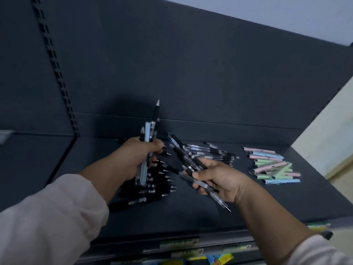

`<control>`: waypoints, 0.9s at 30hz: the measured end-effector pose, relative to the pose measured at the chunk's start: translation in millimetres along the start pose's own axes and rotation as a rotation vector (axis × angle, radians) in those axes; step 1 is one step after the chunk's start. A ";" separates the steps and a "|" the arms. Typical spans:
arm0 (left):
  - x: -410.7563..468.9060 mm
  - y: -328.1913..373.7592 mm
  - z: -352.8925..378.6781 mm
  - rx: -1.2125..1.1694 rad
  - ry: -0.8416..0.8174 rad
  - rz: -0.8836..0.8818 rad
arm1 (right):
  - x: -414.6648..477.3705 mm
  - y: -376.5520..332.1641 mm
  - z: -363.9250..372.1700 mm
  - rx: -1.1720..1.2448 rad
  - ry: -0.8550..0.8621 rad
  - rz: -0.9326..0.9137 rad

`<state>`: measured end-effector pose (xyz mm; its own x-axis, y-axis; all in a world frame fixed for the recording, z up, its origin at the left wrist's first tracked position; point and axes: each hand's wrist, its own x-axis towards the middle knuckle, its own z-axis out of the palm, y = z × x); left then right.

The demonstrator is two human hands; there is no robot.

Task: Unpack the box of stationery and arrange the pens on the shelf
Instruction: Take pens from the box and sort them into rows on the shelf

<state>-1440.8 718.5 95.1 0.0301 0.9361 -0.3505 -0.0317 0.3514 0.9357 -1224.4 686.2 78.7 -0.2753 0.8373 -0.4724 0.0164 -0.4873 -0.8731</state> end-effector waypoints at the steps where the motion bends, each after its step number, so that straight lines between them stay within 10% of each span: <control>1: 0.6 -1.0 1.6 -0.008 0.023 -0.003 | 4.3 -1.8 -2.2 -0.006 -0.025 0.002; 12: -11.0 -4.5 23.5 -0.188 0.184 -0.023 | 30.7 -25.3 -30.8 -0.307 -0.371 0.054; 27: -1.9 -2.4 47.5 -0.287 0.330 -0.100 | 28.7 -30.5 -100.0 -0.450 -0.387 0.006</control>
<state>-1393.3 715.0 95.4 -0.2715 0.8365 -0.4759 -0.3224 0.3869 0.8639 -1136.7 749.9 79.7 -0.6027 0.6423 -0.4735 0.4020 -0.2681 -0.8755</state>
